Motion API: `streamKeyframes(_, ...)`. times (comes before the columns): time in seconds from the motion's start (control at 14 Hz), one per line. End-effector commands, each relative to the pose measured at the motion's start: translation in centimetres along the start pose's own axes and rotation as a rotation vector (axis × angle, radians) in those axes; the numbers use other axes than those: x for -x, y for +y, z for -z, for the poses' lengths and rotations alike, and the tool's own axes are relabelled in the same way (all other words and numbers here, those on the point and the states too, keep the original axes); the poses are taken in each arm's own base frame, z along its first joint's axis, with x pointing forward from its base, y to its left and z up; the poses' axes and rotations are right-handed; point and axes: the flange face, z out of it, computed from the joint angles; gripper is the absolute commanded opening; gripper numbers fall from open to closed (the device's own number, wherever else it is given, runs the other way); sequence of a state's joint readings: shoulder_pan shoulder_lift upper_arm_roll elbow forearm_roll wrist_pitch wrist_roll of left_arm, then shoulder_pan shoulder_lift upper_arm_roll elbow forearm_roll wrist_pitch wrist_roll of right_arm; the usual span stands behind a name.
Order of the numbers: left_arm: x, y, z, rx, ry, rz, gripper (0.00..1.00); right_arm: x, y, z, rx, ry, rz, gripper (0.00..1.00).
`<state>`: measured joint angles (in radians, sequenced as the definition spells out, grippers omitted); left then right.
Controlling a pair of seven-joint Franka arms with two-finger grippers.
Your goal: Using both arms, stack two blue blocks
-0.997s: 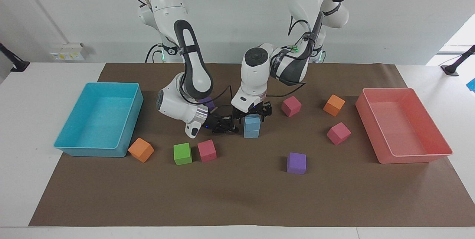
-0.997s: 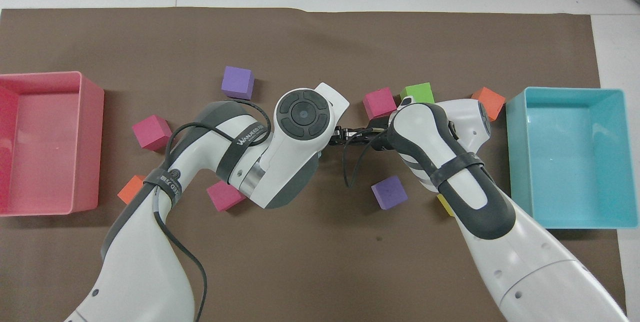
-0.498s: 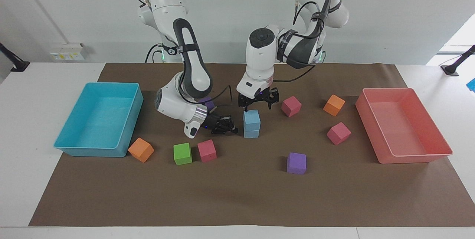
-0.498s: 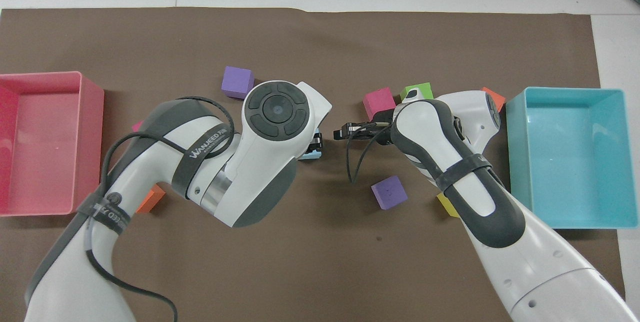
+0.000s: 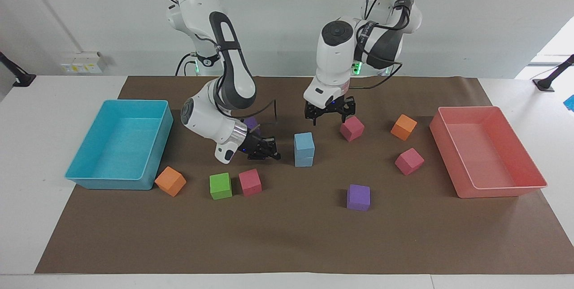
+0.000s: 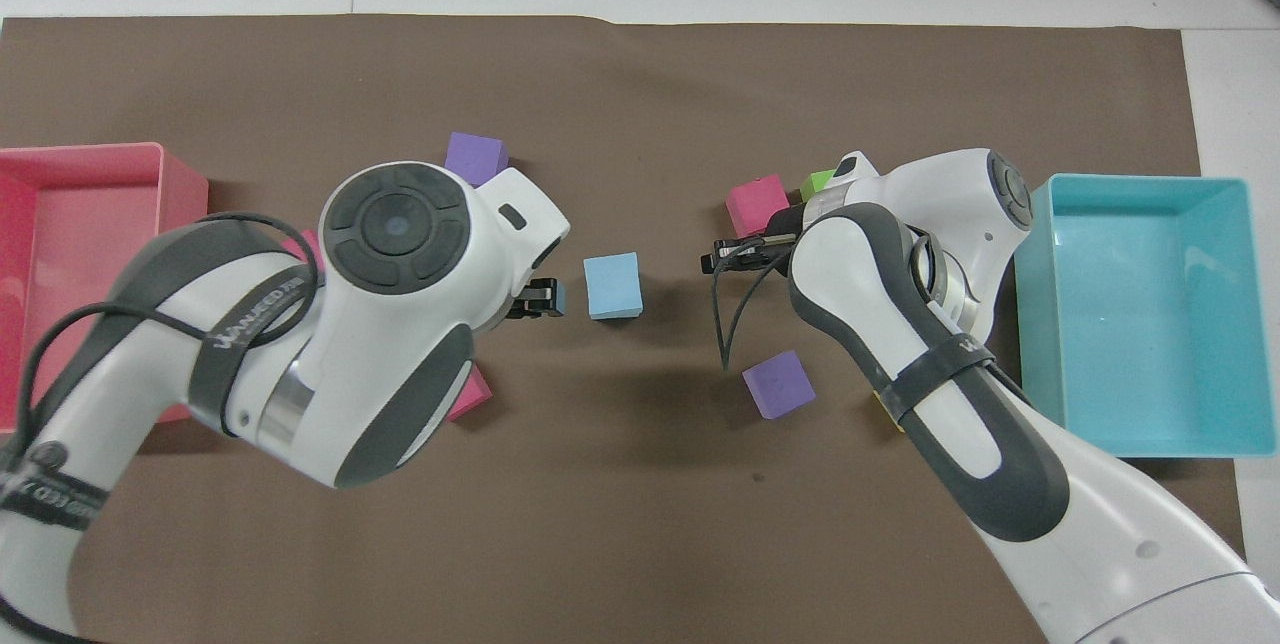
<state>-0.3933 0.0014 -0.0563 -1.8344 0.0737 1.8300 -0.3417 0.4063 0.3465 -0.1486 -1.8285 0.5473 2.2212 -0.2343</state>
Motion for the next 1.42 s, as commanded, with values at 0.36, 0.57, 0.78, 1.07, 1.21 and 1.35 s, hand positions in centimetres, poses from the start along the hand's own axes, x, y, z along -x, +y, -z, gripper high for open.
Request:
streamKeyframes(0.36, -2.0, -10.6, 7.5, 0.088, 0.025, -0.036, 1.0, 0.7, 6.3, 7.4, 0.21, -0.056, 0.007, 1.0)
streamKeyframes(0.57, -1.8, -14.1, 10.0, 0.101, 0.013, -0.04, 1.0, 1.2, 9.1, 11.1, 0.295, -0.076, 0.004, 1.0)
streamKeyframes(0.78, -1.8, -17.1, 11.2, 0.095, -0.012, -0.089, 1.0, 1.6, 10.0, 13.2, 0.337, -0.077, -0.011, 1.0)
streamKeyframes(1.07, -1.6, -18.1, 11.7, 0.077, -0.038, -0.077, 1.0, 2.9, 9.2, 16.6, 0.339, -0.051, -0.261, 1.0)
streamKeyframes(1.21, -1.3, -17.9, 11.7, 0.081, -0.036, -0.076, 1.0, 3.2, 8.2, 18.7, 0.338, -0.048, -0.259, 1.0)
streamKeyframes(1.35, -1.0, -18.3, 11.2, 0.081, -0.051, -0.062, 1.0, 3.9, 7.2, 21.7, 0.355, -0.053, -0.249, 1.0)
